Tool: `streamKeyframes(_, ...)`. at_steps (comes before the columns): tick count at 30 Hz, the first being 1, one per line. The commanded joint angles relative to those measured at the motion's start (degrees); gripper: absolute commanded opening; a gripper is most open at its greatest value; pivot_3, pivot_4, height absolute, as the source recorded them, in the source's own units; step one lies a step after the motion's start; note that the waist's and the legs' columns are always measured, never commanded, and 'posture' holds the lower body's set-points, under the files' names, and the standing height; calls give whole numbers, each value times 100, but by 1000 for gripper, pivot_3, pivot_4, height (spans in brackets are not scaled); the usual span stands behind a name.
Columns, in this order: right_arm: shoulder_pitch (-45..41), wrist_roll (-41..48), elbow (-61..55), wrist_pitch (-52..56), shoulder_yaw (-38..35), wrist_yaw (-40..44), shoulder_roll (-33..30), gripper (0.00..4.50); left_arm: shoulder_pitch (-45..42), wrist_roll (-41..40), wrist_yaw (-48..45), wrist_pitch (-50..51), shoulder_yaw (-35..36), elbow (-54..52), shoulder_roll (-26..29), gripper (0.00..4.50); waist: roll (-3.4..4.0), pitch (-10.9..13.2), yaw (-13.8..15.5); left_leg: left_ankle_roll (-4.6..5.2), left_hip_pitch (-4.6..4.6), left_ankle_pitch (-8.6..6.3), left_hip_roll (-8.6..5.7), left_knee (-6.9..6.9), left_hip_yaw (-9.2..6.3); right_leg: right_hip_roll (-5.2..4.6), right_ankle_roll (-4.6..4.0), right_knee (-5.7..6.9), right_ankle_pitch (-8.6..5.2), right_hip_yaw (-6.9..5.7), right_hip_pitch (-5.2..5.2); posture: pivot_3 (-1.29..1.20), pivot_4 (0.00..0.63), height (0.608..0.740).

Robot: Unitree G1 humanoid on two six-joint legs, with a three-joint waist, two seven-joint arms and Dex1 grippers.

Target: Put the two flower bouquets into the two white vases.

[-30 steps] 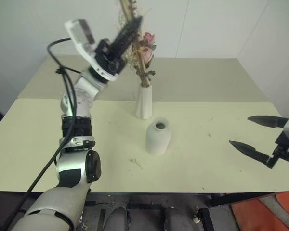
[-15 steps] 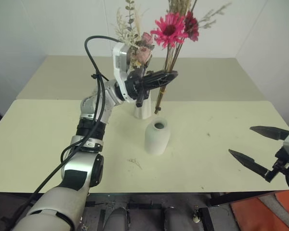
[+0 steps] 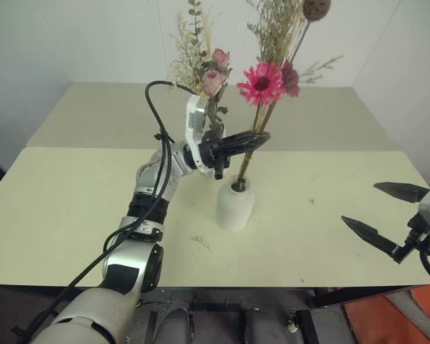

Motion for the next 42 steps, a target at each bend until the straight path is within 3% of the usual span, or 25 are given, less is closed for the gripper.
streamKeyframes(1,-39,-65,-36,-134,-74,-7,-60,4500,82,19,-63,-135,-23,-221,-37,41,0,0,-4,0,1,0,1,0,0,1,0,0,0,0,0,0,150,740)
streamKeyframes(8,-71,-156,44,-193,1,0,-91,4500,416,95,-172,-181,-95,-408,53,41,0,0,4,0,1,0,1,0,0,0,0,1,0,0,0,0,150,740)
streamKeyframes(11,-104,-209,96,-249,71,27,-121,4500,536,1,-252,-89,-82,-593,92,768,1,0,-1,0,1,0,1,0,0,0,0,1,0,1,0,0,150,740)
streamKeyframes(23,-382,-385,391,-459,377,163,-316,4500,950,272,64,-205,-61,-1061,514,4484,2,-1,-3,0,4,0,1,0,0,0,-1,3,0,1,1,0,150,740)
streamKeyframes(32,-513,-553,577,-563,471,290,-443,4500,1213,237,262,-129,297,-1454,1583,4484,3,-1,-27,0,7,0,4,-1,0,1,-1,4,0,1,1,0,150,740)
streamKeyframes(37,-581,-584,702,-586,442,414,-512,4500,1611,88,119,89,556,-2165,2428,4484,3,-2,-44,0,6,0,8,-1,1,1,-1,4,0,1,-1,0,150,740)
streamKeyframes(42,-702,-293,1104,-728,119,908,-567,4500,2260,301,538,209,748,-3182,3259,4484,5,-2,-48,-1,9,0,10,-1,3,-1,-1,5,0,1,1,0,150,740)
